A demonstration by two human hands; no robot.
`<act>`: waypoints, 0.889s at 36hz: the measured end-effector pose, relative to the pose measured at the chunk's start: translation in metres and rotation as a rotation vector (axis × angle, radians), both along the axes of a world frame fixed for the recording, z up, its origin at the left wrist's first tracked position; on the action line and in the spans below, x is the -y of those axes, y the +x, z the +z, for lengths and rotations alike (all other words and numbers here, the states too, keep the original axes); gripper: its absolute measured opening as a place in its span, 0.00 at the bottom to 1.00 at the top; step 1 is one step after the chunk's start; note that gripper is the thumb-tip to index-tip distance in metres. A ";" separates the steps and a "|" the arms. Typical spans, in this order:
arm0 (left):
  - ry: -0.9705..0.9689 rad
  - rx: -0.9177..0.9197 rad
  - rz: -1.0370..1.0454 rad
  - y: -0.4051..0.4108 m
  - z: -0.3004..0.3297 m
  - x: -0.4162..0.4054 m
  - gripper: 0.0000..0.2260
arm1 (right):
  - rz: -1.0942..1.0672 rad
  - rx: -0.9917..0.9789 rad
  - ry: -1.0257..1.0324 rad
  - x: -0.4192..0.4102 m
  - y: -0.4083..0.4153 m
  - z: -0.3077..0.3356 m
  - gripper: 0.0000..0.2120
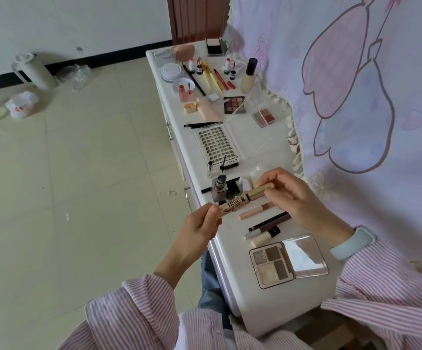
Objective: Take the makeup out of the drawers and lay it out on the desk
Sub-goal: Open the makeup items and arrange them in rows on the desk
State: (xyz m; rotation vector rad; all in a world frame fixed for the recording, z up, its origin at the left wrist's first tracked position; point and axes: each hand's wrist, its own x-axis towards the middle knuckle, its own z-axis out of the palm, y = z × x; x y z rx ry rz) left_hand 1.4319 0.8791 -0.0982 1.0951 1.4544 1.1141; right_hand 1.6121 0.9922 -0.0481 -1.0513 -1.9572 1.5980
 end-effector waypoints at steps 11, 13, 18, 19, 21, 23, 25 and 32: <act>0.020 -0.057 0.032 -0.001 0.006 -0.002 0.19 | -0.034 0.120 0.041 -0.002 -0.010 0.001 0.07; 0.017 -0.053 0.041 -0.002 0.006 -0.003 0.18 | -0.013 0.048 -0.034 -0.004 -0.007 0.003 0.07; 0.049 -0.121 0.013 -0.004 0.001 -0.003 0.19 | -0.034 0.147 -0.075 -0.003 -0.016 0.014 0.10; 0.050 -0.118 0.010 -0.004 0.001 -0.004 0.19 | -0.041 0.215 -0.044 -0.003 -0.019 0.013 0.14; 0.054 -0.107 0.013 -0.003 0.002 -0.005 0.17 | -0.088 0.269 0.025 -0.003 -0.020 0.010 0.17; 0.052 -0.096 0.019 -0.003 0.004 -0.005 0.17 | -0.124 0.231 0.061 -0.005 -0.019 0.012 0.10; 0.044 -0.079 0.023 -0.004 0.006 -0.005 0.17 | -0.139 0.186 0.053 -0.007 -0.017 0.015 0.05; 0.043 -0.034 0.053 -0.009 0.012 -0.005 0.15 | -0.223 0.028 -0.080 -0.018 -0.008 0.023 0.06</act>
